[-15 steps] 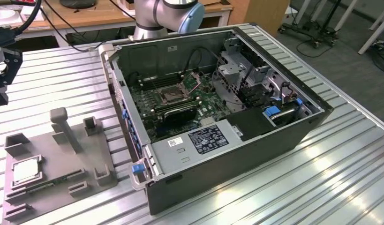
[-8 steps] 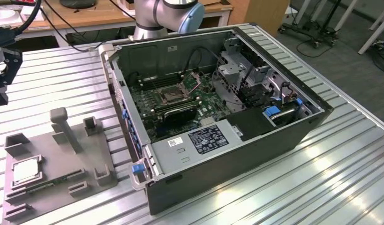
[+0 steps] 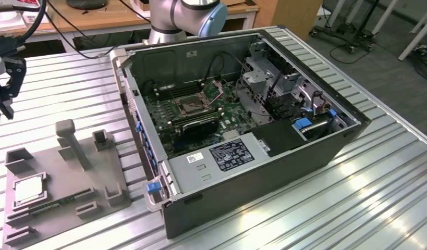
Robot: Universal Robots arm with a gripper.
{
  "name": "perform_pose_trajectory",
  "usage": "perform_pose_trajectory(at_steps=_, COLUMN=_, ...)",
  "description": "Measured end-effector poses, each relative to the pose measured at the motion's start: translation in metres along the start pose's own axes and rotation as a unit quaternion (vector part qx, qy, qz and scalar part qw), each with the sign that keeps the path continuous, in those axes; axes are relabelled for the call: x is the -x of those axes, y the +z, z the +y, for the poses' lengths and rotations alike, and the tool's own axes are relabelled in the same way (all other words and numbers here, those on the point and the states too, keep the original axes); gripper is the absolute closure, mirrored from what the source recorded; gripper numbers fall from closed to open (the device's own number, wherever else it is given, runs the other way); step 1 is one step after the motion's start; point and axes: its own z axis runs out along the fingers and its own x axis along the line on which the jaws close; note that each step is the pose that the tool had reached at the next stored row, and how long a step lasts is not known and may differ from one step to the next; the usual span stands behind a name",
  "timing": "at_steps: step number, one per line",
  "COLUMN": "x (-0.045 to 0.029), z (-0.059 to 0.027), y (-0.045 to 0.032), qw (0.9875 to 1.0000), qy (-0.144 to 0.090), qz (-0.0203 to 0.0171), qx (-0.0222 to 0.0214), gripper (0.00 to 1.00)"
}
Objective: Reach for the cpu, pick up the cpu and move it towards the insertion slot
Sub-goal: 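Reach for the cpu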
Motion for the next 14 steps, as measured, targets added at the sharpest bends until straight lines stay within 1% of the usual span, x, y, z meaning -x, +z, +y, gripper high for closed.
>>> perform_pose_trajectory(at_steps=1, x=-0.0014, z=-0.0006, y=0.0012, qw=1.0000, qy=0.000, qz=0.0001, qx=-0.0003, gripper=0.76)
perform_pose_trajectory(at_steps=4, x=-0.0072, z=-0.0020, y=0.0053, qw=1.0000, qy=0.000, qz=0.0000, qx=-0.0006, gripper=0.59)
perform_pose_trajectory(at_steps=6, x=-0.0101, z=-0.0023, y=0.0089, qw=1.0000, qy=0.000, qz=-0.0001, qx=-0.0007, gripper=0.59)
perform_pose_trajectory(at_steps=7, x=-0.0106, z=-0.0023, y=0.0099, qw=1.0000, qy=0.000, qz=-0.0001, qx=-0.0011, gripper=0.53)
perform_pose_trajectory(at_steps=14, x=-0.0108, z=-0.0023, y=0.0099, qw=1.0000, qy=0.000, qz=0.0001, qx=-0.0015, gripper=0.53)
